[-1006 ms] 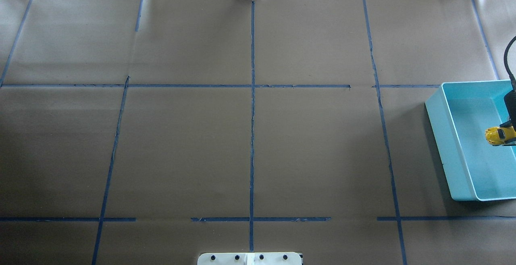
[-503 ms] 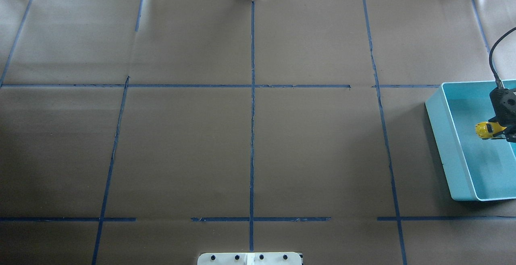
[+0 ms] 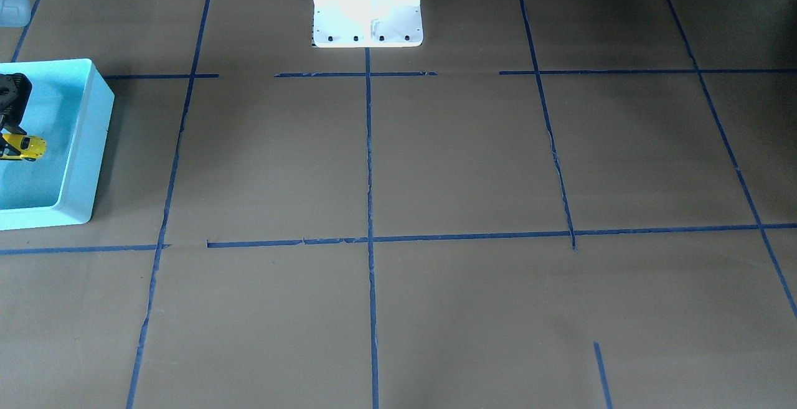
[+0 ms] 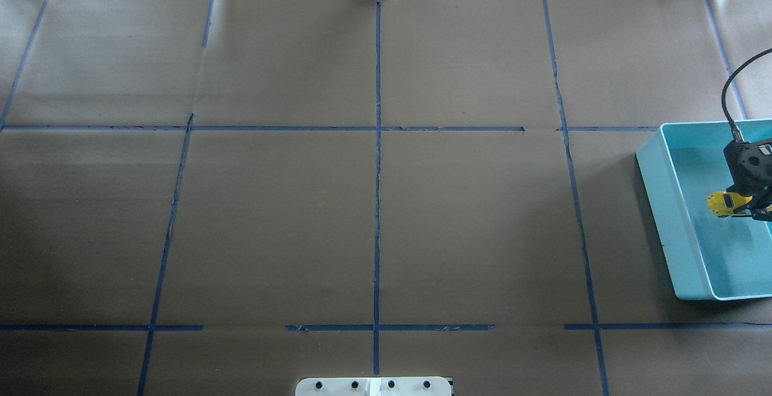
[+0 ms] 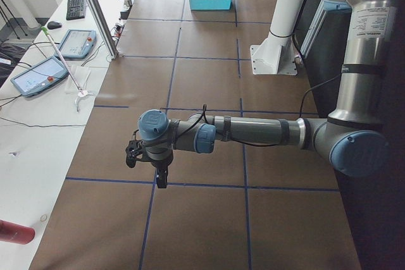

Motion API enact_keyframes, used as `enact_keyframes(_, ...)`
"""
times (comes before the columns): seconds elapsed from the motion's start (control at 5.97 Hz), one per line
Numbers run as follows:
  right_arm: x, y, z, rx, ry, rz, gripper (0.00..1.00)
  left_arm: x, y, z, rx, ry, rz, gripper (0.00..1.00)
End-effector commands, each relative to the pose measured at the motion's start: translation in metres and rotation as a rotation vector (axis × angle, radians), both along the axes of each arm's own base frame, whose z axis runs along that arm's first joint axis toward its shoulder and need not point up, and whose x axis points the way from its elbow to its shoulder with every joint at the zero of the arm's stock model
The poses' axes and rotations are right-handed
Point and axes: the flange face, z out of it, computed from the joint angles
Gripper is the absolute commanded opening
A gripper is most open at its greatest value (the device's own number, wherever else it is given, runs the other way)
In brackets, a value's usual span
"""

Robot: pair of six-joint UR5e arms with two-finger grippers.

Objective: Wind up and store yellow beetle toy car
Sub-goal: 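Lower the car onto the bin floor and open the right gripper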

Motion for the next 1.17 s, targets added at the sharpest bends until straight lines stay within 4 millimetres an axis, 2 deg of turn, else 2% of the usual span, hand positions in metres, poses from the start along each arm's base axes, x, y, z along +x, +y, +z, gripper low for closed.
enact_keyframes(0.0,-0.018,0.006,0.002,-0.018,0.004,-0.018,0.07,0.0,0.0,-0.001,0.005,0.0,0.002,1.0)
enact_keyframes(0.34,-0.029,-0.002,0.0,-0.012,0.001,-0.03,0.09,0.0,0.0,-0.001,0.006,0.0,0.003,1.0)
enact_keyframes(0.67,-0.03,-0.002,0.005,-0.021,0.008,-0.03,0.17,0.0,0.0,0.0,0.003,0.0,0.003,1.0)
enact_keyframes(0.84,-0.03,-0.002,0.005,-0.024,0.007,-0.028,0.31,0.0,0.0,0.0,0.003,0.0,0.003,1.0)
enact_keyframes(1.01,-0.03,-0.002,0.004,-0.024,0.006,-0.027,0.53,0.001,0.0,0.0,0.003,0.0,0.005,1.0)
